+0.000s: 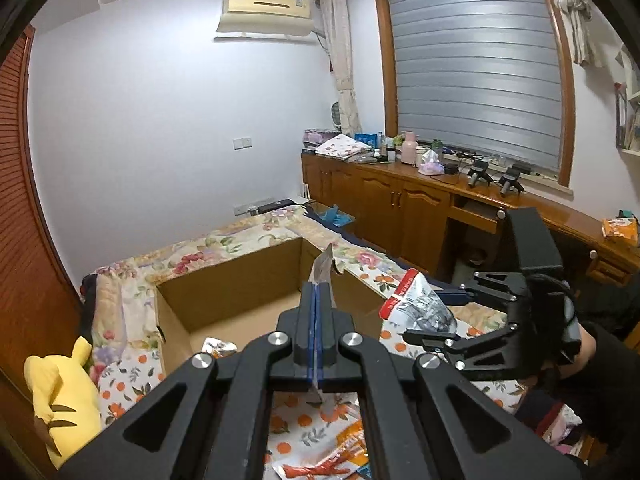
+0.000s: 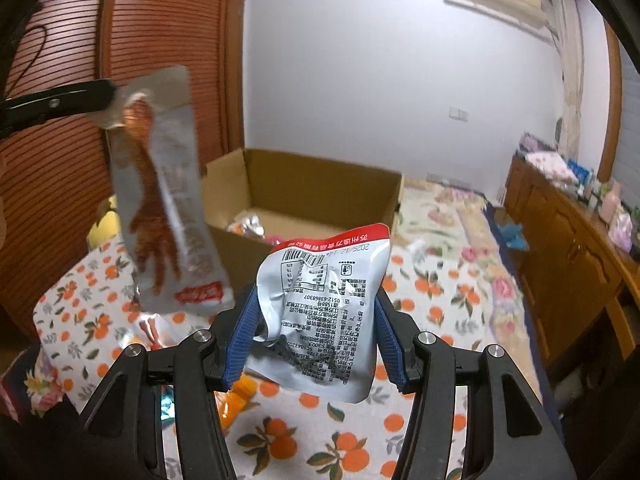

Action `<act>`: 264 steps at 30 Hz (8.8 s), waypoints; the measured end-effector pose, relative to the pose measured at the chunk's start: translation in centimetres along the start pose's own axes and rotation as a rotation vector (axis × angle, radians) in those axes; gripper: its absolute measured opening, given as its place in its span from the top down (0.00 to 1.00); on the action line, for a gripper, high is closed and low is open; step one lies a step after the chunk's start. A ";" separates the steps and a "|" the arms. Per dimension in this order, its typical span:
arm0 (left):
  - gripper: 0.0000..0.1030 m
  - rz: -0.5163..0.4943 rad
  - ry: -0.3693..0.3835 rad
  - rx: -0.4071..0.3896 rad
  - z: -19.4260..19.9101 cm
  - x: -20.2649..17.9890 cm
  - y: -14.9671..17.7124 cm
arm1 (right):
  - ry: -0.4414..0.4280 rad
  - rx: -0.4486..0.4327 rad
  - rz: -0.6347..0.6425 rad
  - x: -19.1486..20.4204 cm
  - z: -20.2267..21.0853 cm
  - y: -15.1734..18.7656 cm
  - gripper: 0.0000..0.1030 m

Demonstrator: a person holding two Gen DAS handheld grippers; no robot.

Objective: Organize snacks
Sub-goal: 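Lift both pouches and carry them over the cardboard box, then open both tools to drop the pouches into the box, then move both tools back to the remaining snacks on the bedspread, then grasp the copper candy with the left tool while the right tool grasps the orange spicy-strip bag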

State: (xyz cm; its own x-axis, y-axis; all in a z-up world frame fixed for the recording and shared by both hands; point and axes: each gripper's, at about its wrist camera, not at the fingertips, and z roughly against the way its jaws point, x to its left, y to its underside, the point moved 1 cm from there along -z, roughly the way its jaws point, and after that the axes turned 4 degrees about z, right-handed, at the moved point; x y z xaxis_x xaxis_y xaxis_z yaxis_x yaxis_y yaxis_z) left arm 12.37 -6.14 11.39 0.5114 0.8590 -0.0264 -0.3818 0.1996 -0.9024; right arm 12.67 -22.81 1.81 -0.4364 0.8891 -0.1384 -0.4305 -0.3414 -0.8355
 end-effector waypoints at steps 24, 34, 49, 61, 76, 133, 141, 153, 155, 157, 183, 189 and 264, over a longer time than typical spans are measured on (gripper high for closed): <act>1.00 0.046 -0.092 0.046 -7.3 7.7 -3.9 | -0.061 -0.053 0.019 0.2 -4.7 -6.5 0.45; 1.00 0.106 -0.066 0.130 -13.3 11.1 -1.1 | -0.091 0.041 0.039 0.5 -11.4 -6.4 0.45; 1.00 0.136 -0.081 0.153 -16.5 14.0 0.2 | -0.100 0.141 0.044 1.2 -16.8 -5.8 0.44; 1.00 0.147 -0.124 0.191 -16.8 14.5 3.5 | -0.107 0.164 0.015 0.8 -17.5 -5.8 0.43; 0.88 0.179 -0.149 0.167 -16.0 14.9 3.7 | -0.100 0.161 -0.011 0.4 -17.8 -5.9 0.38; 0.22 0.200 -0.151 0.198 -4.9 9.2 13.5 | -0.163 0.126 0.031 8.0 -5.9 1.7 0.34; 0.22 0.256 -0.161 0.272 -6.7 9.9 17.8 | -0.225 0.206 0.031 9.1 -8.0 5.1 0.34; 0.23 0.321 -0.185 0.355 -8.6 11.5 20.8 | -0.228 0.253 0.043 9.6 -9.1 6.9 0.34; 0.23 0.330 -0.185 0.360 -8.8 11.7 21.1 | -0.224 0.261 0.047 9.5 -9.2 7.2 0.34; 0.23 0.338 -0.188 0.367 -9.0 11.8 21.3 | -0.220 0.267 0.052 9.5 -9.5 7.3 0.34; 0.66 0.383 -0.189 0.360 -9.1 12.2 22.0 | -0.240 0.234 0.044 8.8 -9.3 7.1 0.31; 0.65 0.375 -0.202 0.365 -9.1 12.1 22.0 | -0.253 0.244 0.082 9.4 -9.2 6.5 0.31; 0.84 0.356 -0.170 0.344 -8.0 11.3 21.7 | -0.250 0.314 0.275 11.6 -14.4 3.7 0.74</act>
State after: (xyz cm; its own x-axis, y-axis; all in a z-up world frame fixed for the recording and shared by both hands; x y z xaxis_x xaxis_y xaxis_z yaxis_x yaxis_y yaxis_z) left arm 16.07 4.15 -11.92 0.1822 0.9606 -0.2097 -0.7546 -0.0001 -0.6562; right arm 17.41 -9.42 -10.58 -0.7270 0.6659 -0.1673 -0.4735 -0.6627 -0.5802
